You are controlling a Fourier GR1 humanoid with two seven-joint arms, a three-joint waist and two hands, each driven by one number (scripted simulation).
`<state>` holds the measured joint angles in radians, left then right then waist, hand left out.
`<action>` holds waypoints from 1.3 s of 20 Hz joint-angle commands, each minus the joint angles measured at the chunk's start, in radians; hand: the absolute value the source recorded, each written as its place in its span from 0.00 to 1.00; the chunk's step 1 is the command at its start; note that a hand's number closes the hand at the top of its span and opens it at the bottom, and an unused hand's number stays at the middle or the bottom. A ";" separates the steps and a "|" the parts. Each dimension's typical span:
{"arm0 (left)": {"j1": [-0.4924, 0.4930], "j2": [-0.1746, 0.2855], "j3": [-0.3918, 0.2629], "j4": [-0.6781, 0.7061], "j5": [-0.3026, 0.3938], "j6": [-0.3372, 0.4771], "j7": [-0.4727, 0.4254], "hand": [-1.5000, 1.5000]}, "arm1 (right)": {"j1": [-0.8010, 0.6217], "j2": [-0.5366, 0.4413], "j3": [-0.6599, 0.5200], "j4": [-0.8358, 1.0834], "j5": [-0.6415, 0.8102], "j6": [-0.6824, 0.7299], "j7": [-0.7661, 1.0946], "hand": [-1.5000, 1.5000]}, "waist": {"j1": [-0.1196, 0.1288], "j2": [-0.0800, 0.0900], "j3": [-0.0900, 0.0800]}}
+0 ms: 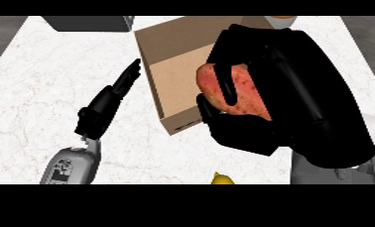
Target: Pick the sweet potato from the plate and place it in the cardboard box
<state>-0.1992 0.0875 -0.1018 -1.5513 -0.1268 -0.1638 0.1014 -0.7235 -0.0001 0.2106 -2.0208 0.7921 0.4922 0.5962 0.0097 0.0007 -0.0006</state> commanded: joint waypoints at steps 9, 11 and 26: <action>-0.021 -0.021 -0.013 -0.010 -0.029 0.003 0.020 0.50 | -0.148 -0.035 -0.035 0.461 0.141 -0.204 -0.204 1.00 | -0.001 0.001 0.000; -0.009 0.005 0.017 -0.032 -0.013 -0.012 0.049 0.50 | -0.171 -0.040 -0.058 0.519 0.132 -0.209 -0.243 1.00 | 0.000 0.000 0.000; -0.025 -0.023 0.015 0.025 -0.026 -0.007 -0.002 0.50 | -0.170 0.000 -0.117 1.028 -0.029 -0.457 -0.401 0.00 | 0.004 0.003 0.001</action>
<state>-0.2111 0.0764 -0.0881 -1.5448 -0.1455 -0.1799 0.0944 -0.8685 -0.0023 0.1345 -1.1063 0.8129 0.0781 0.2769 0.0179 0.0050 0.0000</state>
